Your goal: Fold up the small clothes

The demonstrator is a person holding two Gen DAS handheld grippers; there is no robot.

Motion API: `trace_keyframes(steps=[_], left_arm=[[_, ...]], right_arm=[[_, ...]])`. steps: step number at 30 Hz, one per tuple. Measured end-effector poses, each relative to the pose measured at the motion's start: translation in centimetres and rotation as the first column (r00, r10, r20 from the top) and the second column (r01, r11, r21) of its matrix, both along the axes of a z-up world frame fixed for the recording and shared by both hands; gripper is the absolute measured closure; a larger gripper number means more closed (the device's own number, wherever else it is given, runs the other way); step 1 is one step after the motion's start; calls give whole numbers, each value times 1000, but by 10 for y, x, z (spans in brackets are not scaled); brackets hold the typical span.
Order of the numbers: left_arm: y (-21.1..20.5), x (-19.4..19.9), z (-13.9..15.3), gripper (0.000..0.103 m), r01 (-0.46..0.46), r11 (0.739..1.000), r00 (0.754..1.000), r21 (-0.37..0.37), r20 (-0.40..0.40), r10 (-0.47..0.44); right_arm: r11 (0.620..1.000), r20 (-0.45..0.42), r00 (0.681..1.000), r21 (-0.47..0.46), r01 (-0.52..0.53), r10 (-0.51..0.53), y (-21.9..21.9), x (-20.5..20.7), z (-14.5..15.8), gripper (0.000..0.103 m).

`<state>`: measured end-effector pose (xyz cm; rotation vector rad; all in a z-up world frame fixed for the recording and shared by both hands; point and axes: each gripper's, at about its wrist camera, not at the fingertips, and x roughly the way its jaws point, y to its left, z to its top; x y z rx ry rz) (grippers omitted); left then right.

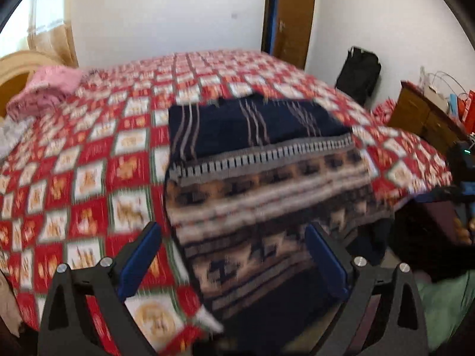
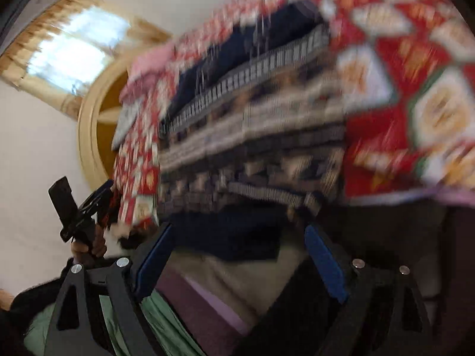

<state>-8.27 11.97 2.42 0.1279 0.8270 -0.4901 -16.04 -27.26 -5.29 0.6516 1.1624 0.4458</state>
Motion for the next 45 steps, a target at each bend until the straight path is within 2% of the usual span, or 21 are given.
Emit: trace_keyframes(steps=[2, 4, 8, 11, 17, 19, 21, 25, 28, 32, 35, 37, 39, 41, 43, 45], left_arm=[[7, -5, -12, 4, 6, 1000, 999, -10, -53, -7], [12, -12, -25, 4, 11, 1000, 995, -14, -97, -12], [14, -19, -38, 4, 2, 999, 993, -33, -118, -6], [12, -15, -43, 4, 0, 998, 989, -61, -150, -9], [16, -16, -49, 4, 4, 999, 990, -34, -144, -9], [21, -17, -49, 4, -4, 1000, 991, -16, -132, 2], [27, -17, -49, 4, -8, 1000, 992, 0, -125, 8], [40, -16, -53, 4, -11, 1000, 991, 18, -132, 13], [45, -16, -57, 4, -12, 1000, 990, 6, -143, 13], [46, -19, -62, 4, 46, 998, 980, -40, -193, -53], [41, -27, -70, 4, 120, 987, 957, -110, -253, -145], [39, -28, -81, 4, 131, 968, 917, -216, -346, -201], [33, -29, -98, 5, 112, 946, 866, -305, -436, -243], [24, -31, -111, 7, 99, 951, 831, -293, -502, -241], [18, -30, -120, 10, 88, 964, 815, -250, -539, -214], [16, -27, -129, 10, 50, 968, 797, -245, -575, -186]], right_arm=[[1000, -29, 1000, 15, -12, 12, 12, -1, -9, 14], [998, -78, 997, 69, -3, 9, 19, 6, -23, 14], [998, -169, 985, 54, 32, -22, 31, 16, -48, 14], [997, -197, 980, 64, 31, -18, 38, 25, -55, 14], [998, -203, 978, -49, -50, 39, 63, 45, -56, 14], [995, -179, 983, -83, -59, 44, 67, 45, -56, 24], [994, -150, 987, -83, -65, 52, 64, 44, -54, 84], [997, -127, 990, -33, -67, 62, 55, 37, -52, 85], [996, -80, 993, 0, -91, 91, 54, 33, -38, 85], [995, -15, 998, 69, -68, 69, 41, 29, -17, 85], [997, -9, 999, 62, -52, 53, 35, 25, -15, 85], [996, -21, 998, 65, -58, 60, 36, 24, -19, 85], [996, -33, 997, 55, -66, 68, 41, 23, -24, 85], [996, -46, 997, 58, -66, 69, 44, 24, -28, 85], [996, -51, 997, 70, -60, 64, 41, 25, -31, 85], [995, -49, 997, 77, -57, 61, 40, 24, -31, 85]])
